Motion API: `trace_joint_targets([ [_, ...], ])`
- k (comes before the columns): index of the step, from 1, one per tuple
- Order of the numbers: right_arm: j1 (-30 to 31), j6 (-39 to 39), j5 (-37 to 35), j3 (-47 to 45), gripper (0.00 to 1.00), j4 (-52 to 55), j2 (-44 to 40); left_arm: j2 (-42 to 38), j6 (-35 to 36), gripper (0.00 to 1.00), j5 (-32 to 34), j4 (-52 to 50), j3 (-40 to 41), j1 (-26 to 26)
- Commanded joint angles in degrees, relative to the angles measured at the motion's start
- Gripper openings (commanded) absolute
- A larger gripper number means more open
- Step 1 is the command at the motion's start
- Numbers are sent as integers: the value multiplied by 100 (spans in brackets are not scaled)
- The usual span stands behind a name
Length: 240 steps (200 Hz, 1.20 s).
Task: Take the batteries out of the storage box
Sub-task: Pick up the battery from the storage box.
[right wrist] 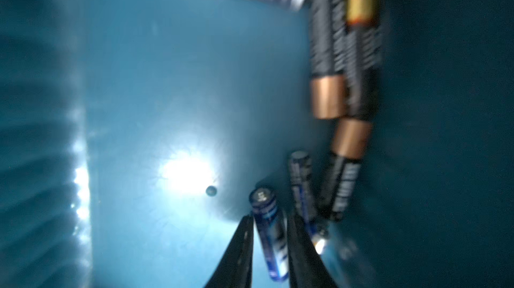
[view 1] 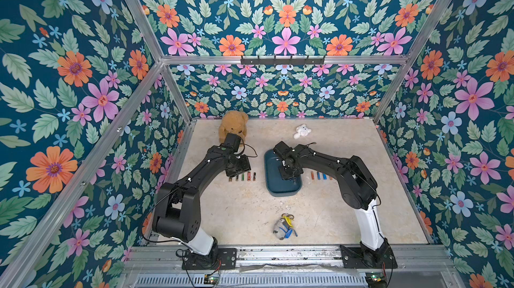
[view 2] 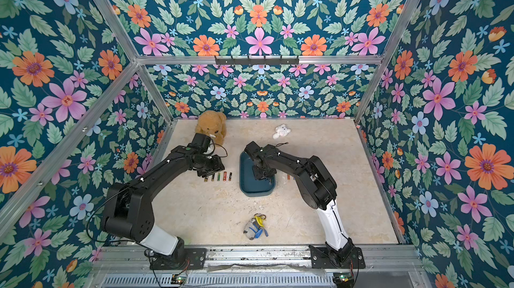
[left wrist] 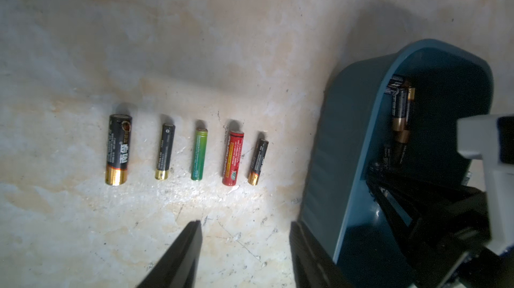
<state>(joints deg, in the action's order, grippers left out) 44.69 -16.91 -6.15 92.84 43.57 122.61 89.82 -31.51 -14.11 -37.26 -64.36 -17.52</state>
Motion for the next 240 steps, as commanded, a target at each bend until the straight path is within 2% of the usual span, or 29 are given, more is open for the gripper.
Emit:
trace_joint_targets([
  [1,5,-69,4,0,25,-6,33,-11,4,57,-54,96,25,9],
  [104,5,-47,-79,233,17,118,3,62,39,57,-72,87,-103,1],
  [160,-30,-93,-114,549,17,274,-259,107,71,57,-81,43,-194,2],
  [240,-500,16,-289,742,17,599,-847,211,109,57,-133,45,-257,-7],
])
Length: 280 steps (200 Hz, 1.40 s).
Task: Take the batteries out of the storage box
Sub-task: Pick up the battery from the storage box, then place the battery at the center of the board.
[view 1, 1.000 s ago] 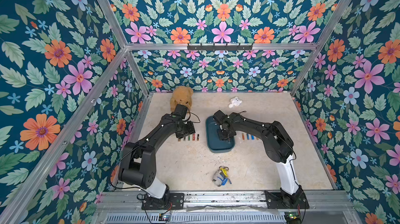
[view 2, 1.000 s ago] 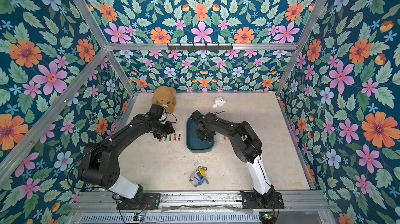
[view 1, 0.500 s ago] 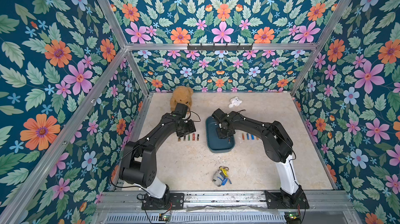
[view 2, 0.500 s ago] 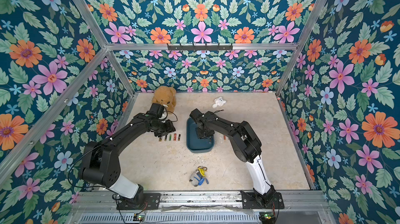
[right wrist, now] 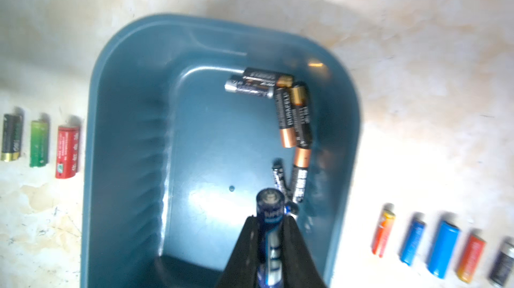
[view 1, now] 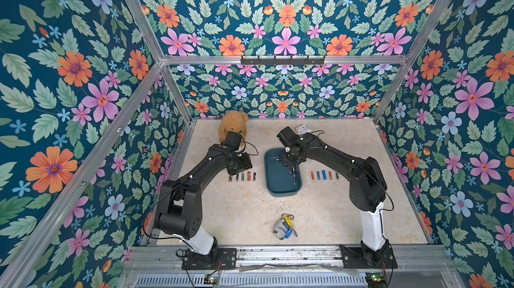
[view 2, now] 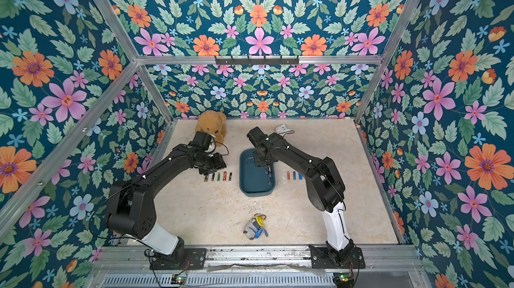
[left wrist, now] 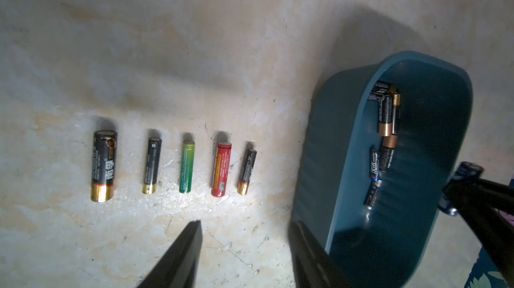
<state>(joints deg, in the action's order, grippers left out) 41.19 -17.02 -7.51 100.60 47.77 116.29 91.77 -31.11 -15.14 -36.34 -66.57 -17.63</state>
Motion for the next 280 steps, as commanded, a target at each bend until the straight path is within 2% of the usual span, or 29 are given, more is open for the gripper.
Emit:
trace_joint_targets([
  [1,-157,29,-158,-41,17,184,-227,21,65,57,-32,-43,-39,0],
  [35,-522,145,-302,-413,17,173,-634,66,80,57,-52,-32,-58,0],
  [145,-2021,614,-498,-2480,17,-409,-1822,135,138,57,-79,-40,-50,4],
  [206,-2602,955,-594,-3274,17,-972,-1862,179,136,57,-104,-66,-86,-9],
  [246,-2910,980,-651,-3268,18,-1024,-1779,208,198,57,-146,-110,-102,-4],
  [280,-2932,1035,-638,-3320,18,-1075,-1673,234,220,57,-159,-85,-86,-4],
])
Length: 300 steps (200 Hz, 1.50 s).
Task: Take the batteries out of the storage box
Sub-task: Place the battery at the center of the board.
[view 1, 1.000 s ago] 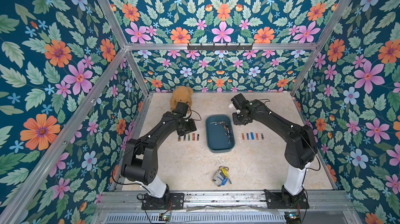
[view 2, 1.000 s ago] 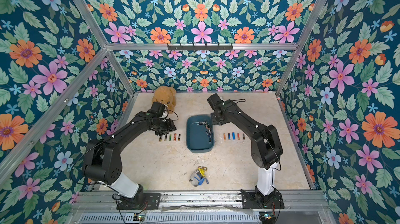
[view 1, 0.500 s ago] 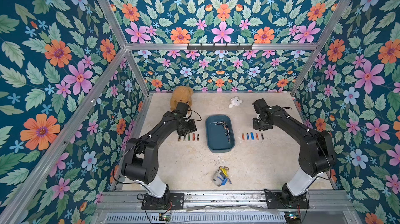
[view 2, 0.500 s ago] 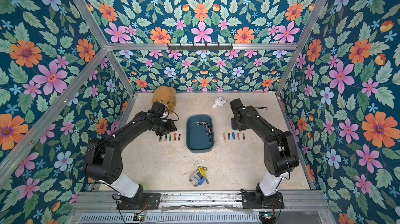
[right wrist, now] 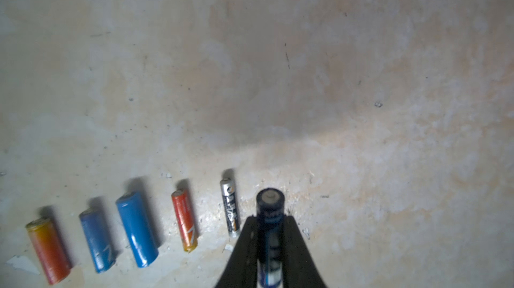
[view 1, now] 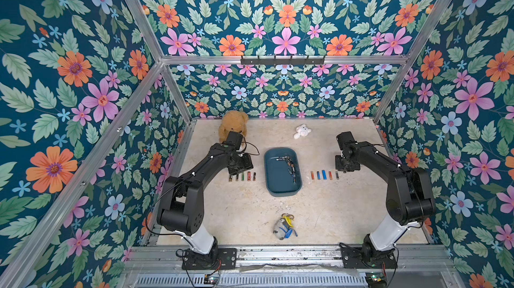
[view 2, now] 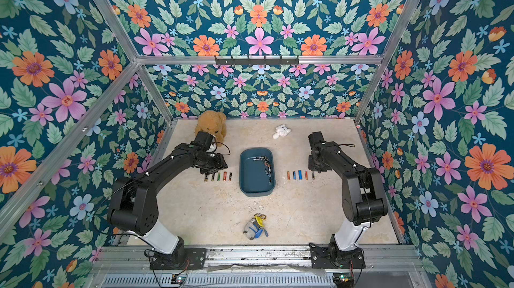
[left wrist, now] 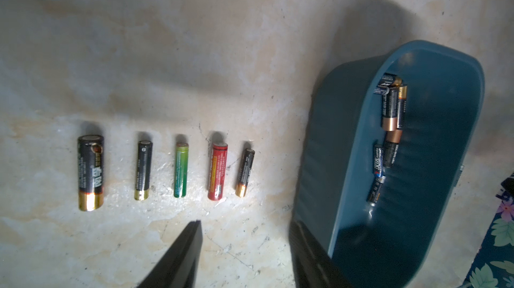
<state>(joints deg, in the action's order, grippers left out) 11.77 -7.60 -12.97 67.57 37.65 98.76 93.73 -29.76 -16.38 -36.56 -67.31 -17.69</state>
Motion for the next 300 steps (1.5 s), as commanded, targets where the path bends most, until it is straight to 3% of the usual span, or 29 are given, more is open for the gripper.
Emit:
trace_joint_targets([
  [1,10,101,-91,-21,18,-64,81,34,89,57,-33,-58,-11,3],
  [300,16,241,-127,-117,18,-214,720,-70,35,57,-72,17,157,-15],
])
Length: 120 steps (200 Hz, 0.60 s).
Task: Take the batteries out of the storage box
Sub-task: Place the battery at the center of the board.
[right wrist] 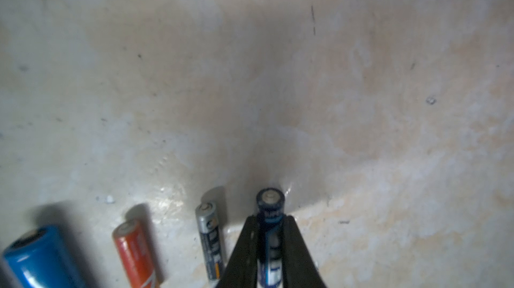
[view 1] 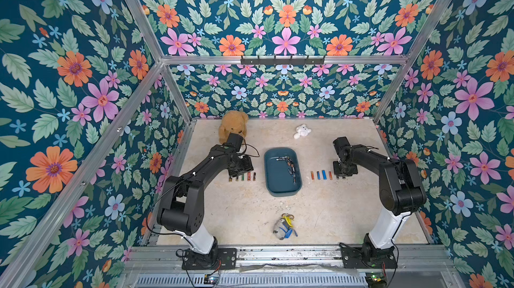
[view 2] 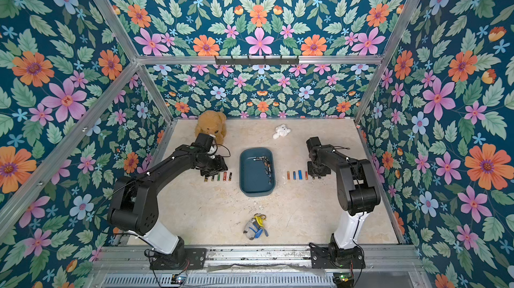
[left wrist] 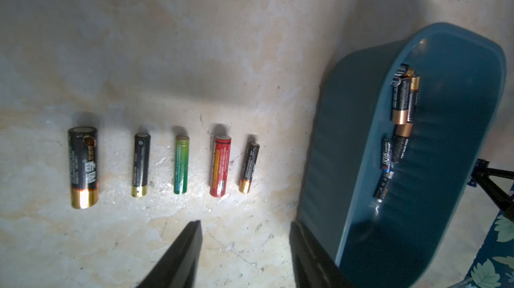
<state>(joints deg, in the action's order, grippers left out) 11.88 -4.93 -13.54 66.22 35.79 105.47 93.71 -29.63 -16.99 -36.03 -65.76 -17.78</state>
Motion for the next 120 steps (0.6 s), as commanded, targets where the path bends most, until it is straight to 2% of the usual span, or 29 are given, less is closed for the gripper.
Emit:
trace_joint_targets([
  [1,6,-26,-65,21,18,-28,51,-70,25,57,-8,-36,1,-11],
  [120,6,-36,-35,41,26,39,120,-132,27,57,0,-36,71,-13],
])
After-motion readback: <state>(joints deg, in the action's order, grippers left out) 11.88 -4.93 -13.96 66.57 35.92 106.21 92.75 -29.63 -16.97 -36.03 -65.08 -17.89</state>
